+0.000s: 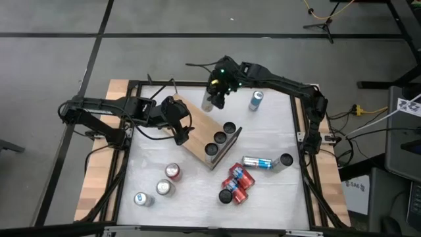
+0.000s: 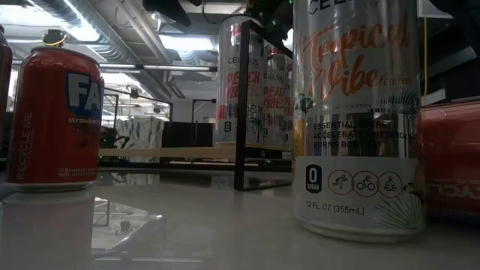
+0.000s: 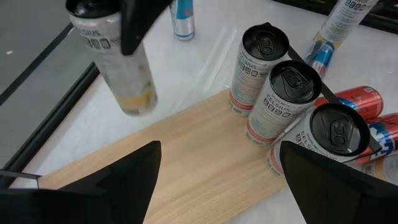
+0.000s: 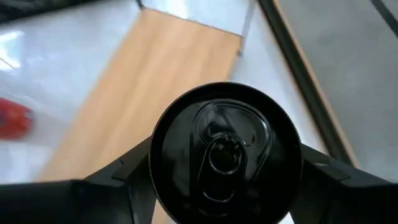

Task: Place canned beverage on shelf
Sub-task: Put the top left white-yellow soda can on the shelf

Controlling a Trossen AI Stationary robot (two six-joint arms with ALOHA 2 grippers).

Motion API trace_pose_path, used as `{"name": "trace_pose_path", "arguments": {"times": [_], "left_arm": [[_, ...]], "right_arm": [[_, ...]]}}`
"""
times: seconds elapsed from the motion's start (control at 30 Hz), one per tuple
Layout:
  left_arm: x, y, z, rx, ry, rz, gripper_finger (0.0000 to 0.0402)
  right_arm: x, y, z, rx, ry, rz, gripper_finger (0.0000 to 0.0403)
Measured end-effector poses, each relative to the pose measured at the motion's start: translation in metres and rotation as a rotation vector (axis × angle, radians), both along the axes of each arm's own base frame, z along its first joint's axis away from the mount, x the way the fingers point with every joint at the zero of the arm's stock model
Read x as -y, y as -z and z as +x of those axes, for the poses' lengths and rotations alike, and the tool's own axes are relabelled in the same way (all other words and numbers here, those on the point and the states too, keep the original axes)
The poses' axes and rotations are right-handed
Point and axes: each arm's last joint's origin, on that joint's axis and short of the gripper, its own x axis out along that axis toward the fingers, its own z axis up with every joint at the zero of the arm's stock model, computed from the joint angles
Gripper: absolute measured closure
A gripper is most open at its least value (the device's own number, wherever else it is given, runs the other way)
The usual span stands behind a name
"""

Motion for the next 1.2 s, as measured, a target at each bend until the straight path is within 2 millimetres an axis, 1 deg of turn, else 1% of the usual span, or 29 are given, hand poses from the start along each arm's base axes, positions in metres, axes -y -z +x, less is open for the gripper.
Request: {"name": "trace_pose_path", "arguments": {"times": [0.1,0.27,0.37,0.53,0.67,0.87,1.03,1.2], "left_arm": [[0.000,0.000,0.000,0.000,0.000,0.000,0.0079],[0.000,0.001,-0.001,-0.009,0.003,0.000,0.0079],[0.000,0.001,-0.001,-0.009,0.003,0.000,0.0079],[0.000,0.001,-0.001,-0.009,0.003,0.000,0.0079],[0.000,0.001,-0.001,-0.009,0.003,0.000,0.0079],[0.004,0.001,-0.001,-0.009,0.016,0.000,0.0079],[0.012,0.001,-0.001,-0.008,0.045,0.000,0.0079],[0.019,0.001,-0.002,-0.009,0.074,0.000,0.0079]], "right_arm": [[-0.018,-0.004,0.007,0.016,-0.003,0.036,0.0141],[-0.043,-0.004,0.014,0.014,-0.037,0.067,0.0140],[-0.056,-0.004,0.017,0.011,-0.059,0.068,0.0140],[-0.070,-0.001,0.020,-0.013,-0.048,0.019,0.0139],[-0.076,0.004,0.021,-0.033,-0.044,0.000,0.0139],[-0.074,0.009,0.022,-0.041,0.003,0.020,0.0139],[-0.073,0.015,0.026,-0.052,0.026,0.030,0.0139],[-0.072,0.031,0.033,-0.097,0.030,0.042,0.0139]]}}
